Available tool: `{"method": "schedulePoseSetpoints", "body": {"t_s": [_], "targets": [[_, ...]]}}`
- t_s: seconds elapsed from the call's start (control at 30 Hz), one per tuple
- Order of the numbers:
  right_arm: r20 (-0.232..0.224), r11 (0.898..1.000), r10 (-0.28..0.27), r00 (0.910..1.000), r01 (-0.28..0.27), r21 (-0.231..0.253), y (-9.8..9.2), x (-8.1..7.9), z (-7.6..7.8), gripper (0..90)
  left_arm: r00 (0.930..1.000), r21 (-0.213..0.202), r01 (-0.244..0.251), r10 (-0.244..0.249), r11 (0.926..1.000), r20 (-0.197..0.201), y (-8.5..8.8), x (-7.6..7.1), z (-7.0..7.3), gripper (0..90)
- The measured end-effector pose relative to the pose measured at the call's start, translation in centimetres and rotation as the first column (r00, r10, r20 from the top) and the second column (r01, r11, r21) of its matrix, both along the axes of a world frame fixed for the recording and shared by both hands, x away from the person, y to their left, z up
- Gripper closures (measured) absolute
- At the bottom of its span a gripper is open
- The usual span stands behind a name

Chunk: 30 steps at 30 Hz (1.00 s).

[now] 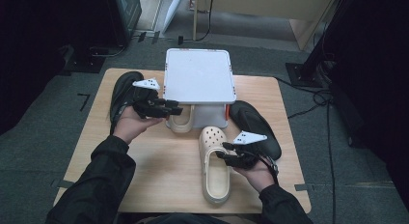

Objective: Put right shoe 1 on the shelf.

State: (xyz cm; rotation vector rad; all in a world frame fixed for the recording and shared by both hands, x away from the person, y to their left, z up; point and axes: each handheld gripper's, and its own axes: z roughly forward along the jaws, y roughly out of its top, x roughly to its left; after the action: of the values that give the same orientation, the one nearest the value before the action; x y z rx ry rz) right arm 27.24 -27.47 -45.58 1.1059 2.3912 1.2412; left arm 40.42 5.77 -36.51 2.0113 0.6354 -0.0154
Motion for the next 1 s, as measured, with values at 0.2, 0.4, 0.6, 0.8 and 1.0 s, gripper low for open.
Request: {"method": "schedulePoseSetpoints", "body": {"t_s": [0.2,0.4,0.6,0.8,1.0], "targets": [[0.015,1.000,-0.013,0.9998,0.013,0.003,0.1,-0.1,-0.2,57.7,0.9986,0.006,-0.017,0.016,0.9998,0.050,0.7,1.4,0.6,65.3],[0.021,1.000,-0.025,0.9995,0.025,-0.004,0.2,-0.2,-0.2,59.3,0.9974,-0.005,-0.058,0.058,0.9983,0.042,1.0,3.2,0.8,69.3],[0.033,0.999,-0.041,0.9986,0.041,-0.012,0.3,-0.2,0.0,65.6,0.9969,0.018,-0.076,0.075,0.9970,0.021,0.9,4.0,-0.1,71.1],[0.061,0.998,-0.052,0.9968,0.054,-0.040,0.4,-0.4,0.2,69.2,0.9961,0.019,-0.081,0.080,0.9966,0.038,0.9,3.9,-0.2,72.8],[0.084,0.995,-0.085,0.9928,0.089,-0.042,-0.1,-0.3,0.7,72.9,0.9960,0.020,-0.085,0.084,0.9962,0.032,1.0,3.9,-0.1,73.5]]}}
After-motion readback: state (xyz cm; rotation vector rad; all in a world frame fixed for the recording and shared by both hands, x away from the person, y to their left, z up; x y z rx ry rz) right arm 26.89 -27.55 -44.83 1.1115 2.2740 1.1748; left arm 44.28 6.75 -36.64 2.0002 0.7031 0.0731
